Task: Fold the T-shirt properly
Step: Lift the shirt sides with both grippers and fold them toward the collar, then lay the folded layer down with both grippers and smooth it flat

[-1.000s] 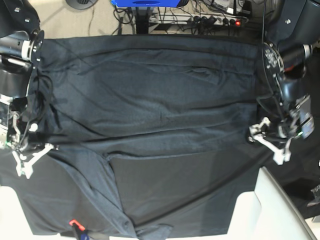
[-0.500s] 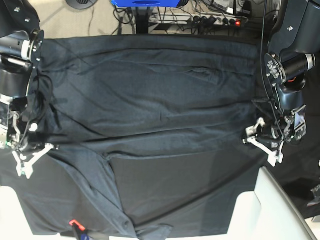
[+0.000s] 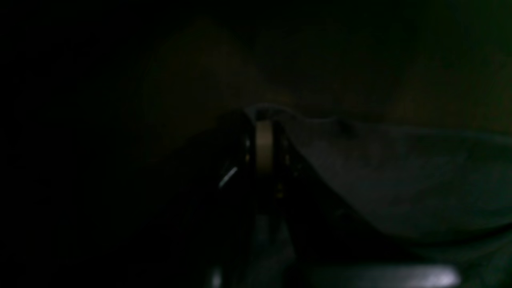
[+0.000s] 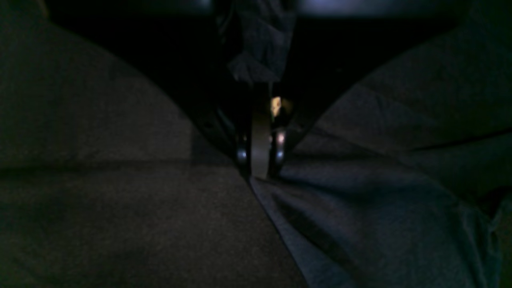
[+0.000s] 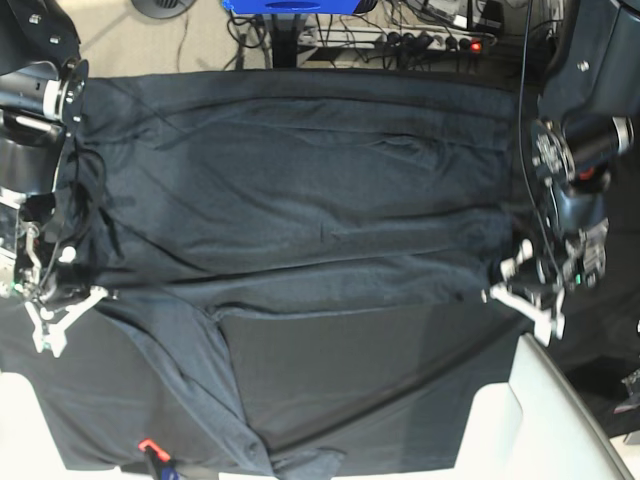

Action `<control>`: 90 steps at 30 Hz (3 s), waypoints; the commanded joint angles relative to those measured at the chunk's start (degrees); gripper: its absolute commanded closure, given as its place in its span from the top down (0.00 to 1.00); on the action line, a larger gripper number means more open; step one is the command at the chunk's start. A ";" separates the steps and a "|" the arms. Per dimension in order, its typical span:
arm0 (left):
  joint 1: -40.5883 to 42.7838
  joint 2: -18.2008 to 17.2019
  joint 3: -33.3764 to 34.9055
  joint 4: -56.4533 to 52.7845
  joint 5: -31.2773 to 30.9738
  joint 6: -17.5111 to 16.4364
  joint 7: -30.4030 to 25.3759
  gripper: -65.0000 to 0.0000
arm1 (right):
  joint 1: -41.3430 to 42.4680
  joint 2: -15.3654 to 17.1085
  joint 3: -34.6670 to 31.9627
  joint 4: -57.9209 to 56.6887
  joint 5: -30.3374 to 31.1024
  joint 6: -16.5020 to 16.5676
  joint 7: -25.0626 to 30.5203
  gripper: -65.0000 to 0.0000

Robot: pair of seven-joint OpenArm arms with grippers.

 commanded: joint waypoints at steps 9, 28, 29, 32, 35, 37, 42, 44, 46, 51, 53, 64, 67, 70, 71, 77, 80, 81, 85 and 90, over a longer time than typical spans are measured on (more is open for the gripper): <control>-5.40 -0.42 6.69 4.78 -1.56 -0.21 1.25 0.00 | 1.89 1.00 0.03 1.11 0.35 0.06 5.56 0.01; 3.39 -0.77 2.82 25.97 -4.38 -0.21 11.53 0.00 | 2.24 0.91 0.30 5.33 0.43 0.06 11.01 0.01; 3.39 -0.86 1.33 25.97 -5.08 -0.21 11.53 0.00 | 2.24 0.91 0.30 5.33 0.43 0.06 11.01 0.01; 3.48 -2.01 0.10 25.88 -5.96 -0.21 11.53 0.00 | 2.24 0.91 0.30 5.33 0.35 0.06 12.24 0.01; 5.41 -2.01 0.01 26.05 -5.96 -0.21 11.53 0.00 | 2.24 0.91 0.21 5.06 0.35 0.06 12.24 0.01; 6.29 -2.01 0.01 26.05 -5.96 -0.21 11.53 0.00 | 1.54 0.91 0.12 4.98 0.35 0.06 12.24 0.01; 9.99 -1.48 0.01 29.31 -6.05 -0.21 11.53 0.00 | -0.57 0.91 0.03 4.98 0.35 0.06 12.24 0.01; 11.48 -0.60 0.01 32.21 -6.05 -0.21 11.53 0.00 | -1.36 0.91 -0.06 4.98 0.35 0.06 12.24 0.01; 12.89 -0.07 0.01 35.02 -6.05 -0.21 12.85 0.00 | -1.71 0.91 -0.06 4.98 0.35 0.06 12.15 0.01; 16.05 1.51 0.01 43.11 -6.05 -0.21 18.57 0.00 | -3.12 0.91 0.12 5.24 0.26 0.06 9.07 0.01; 17.99 1.69 0.01 46.27 -6.05 -0.30 20.32 0.00 | -3.12 0.91 0.21 5.33 0.26 0.06 6.17 0.01; 26.16 1.25 0.01 50.49 -6.05 -0.47 22.43 0.00 | -9.01 0.83 0.30 16.41 0.26 -0.03 -1.56 0.01; 27.66 1.16 -0.08 50.49 -6.05 -0.56 22.43 0.00 | -9.98 0.83 0.38 17.81 0.26 -0.03 -3.59 0.01; 28.80 -0.16 -0.08 50.49 -6.13 -0.56 22.43 0.00 | -11.21 0.65 3.20 19.22 0.26 -0.03 -4.91 0.01; 29.24 -0.33 -0.08 50.49 -6.13 -0.56 22.43 0.00 | -11.56 0.56 3.99 19.92 0.26 -0.03 -5.52 0.01; 31.61 -1.39 0.01 52.78 -6.13 -0.56 22.43 0.00 | -14.11 0.91 4.78 22.91 0.35 0.06 -9.30 0.01; 31.96 -1.21 0.01 53.39 -6.13 -0.56 22.43 0.00 | -16.57 0.30 4.87 26.34 0.43 0.06 -10.97 0.01; 32.05 -1.13 0.01 53.39 -6.13 -0.56 22.43 0.00 | -17.19 -0.40 4.96 27.22 0.52 0.06 -11.50 0.01; 32.84 -0.60 -0.17 53.75 -6.13 -0.56 22.43 0.00 | -19.03 -1.99 8.74 30.21 0.35 0.06 -14.05 0.01; 34.86 -0.42 0.01 56.56 -6.13 -0.56 22.43 0.00 | -21.32 -2.07 9.09 30.65 0.52 0.06 -14.40 0.01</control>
